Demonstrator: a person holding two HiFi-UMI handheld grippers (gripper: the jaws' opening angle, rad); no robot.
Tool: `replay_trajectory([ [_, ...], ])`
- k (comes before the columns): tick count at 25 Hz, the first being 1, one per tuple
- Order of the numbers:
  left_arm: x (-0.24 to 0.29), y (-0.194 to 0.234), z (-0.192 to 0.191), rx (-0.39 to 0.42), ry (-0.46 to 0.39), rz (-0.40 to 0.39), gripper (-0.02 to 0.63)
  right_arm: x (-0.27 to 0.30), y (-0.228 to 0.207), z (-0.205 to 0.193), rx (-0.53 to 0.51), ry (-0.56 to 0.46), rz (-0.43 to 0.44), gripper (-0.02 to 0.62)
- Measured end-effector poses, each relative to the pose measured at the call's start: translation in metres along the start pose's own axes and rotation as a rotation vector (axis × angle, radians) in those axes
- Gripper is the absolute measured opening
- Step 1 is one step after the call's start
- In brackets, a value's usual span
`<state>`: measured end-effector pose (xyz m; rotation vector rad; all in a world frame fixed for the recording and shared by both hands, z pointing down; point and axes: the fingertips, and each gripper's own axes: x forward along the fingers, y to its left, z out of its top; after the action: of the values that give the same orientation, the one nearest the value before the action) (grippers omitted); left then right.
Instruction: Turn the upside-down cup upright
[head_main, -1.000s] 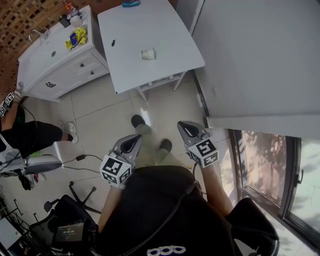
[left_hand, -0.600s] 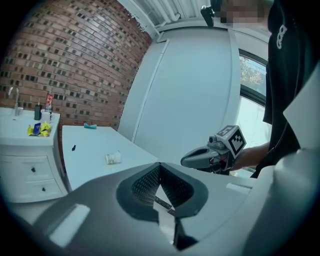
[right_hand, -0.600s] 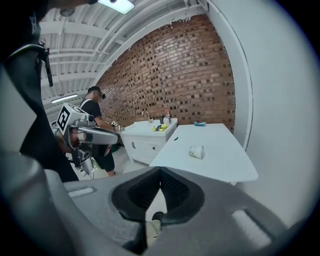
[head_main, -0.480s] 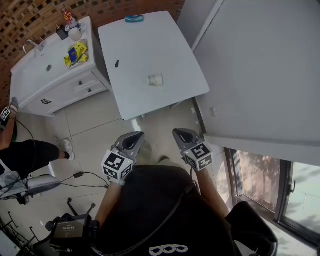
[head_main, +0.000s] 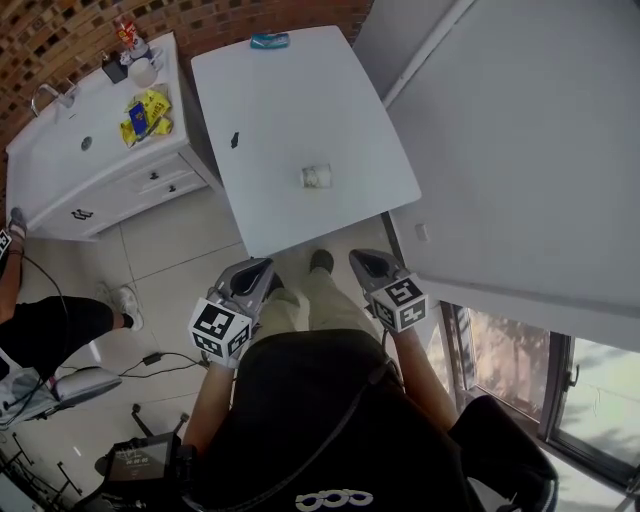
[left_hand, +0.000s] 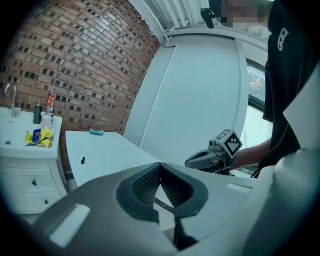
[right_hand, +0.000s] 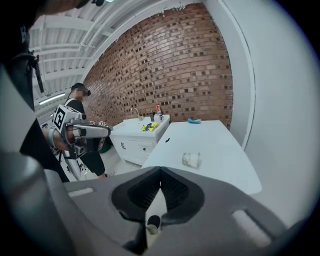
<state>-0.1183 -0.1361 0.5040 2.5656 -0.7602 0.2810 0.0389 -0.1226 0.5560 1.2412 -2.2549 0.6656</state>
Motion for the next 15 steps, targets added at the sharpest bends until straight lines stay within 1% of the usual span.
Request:
replay_trajectory([
  [4, 0.014, 0.001, 0.001, -0.011, 0.006, -0.016, 0.015, 0.020, -0.028, 0.002, 0.024, 0.006, 0.004, -0.008],
  [8, 0.021, 0.011, 0.006, -0.031, 0.012, 0.021, 0.015, 0.049, -0.053, 0.004, 0.043, 0.018, 0.041, -0.008],
  [10, 0.025, 0.015, 0.013, -0.025, 0.021, 0.038, 0.015, 0.066, -0.064, 0.004, 0.057, 0.023, 0.071, -0.006],
  [12, 0.032, 0.018, 0.022, -0.010, 0.033, 0.047, 0.016, 0.086, -0.075, 0.004, 0.063, 0.039, 0.096, 0.033],
  [15, 0.048, 0.021, 0.032, 0.005, 0.051, 0.057, 0.015, 0.111, -0.094, -0.002, 0.060, 0.071, 0.107, 0.044],
])
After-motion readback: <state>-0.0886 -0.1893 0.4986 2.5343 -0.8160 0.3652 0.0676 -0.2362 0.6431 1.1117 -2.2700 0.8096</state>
